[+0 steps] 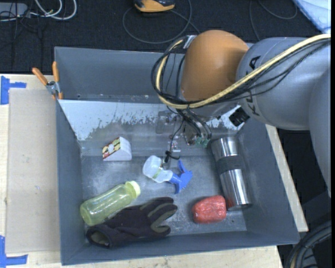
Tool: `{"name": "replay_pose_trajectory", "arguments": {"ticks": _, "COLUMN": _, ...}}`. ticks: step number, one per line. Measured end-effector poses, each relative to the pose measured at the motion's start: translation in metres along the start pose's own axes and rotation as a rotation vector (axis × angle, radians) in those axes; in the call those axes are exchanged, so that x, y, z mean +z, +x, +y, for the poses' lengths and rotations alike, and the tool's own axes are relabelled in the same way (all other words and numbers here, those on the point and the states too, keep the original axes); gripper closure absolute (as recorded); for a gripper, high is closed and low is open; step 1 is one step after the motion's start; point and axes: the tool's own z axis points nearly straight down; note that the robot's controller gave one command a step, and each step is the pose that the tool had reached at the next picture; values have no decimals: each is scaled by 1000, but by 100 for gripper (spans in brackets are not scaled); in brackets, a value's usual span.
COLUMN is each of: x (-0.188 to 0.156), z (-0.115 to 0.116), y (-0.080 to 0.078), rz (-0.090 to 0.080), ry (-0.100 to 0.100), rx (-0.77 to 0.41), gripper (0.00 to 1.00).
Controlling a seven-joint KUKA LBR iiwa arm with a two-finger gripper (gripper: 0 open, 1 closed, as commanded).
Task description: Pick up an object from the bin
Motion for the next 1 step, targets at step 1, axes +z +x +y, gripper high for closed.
{"name": "replay_pose_trajectory", "arguments": {"ticks": 1, "x": -5, "z": 0, "y": -1, "rz": -8, "ry": 0, "rx": 2, "gripper": 0}}
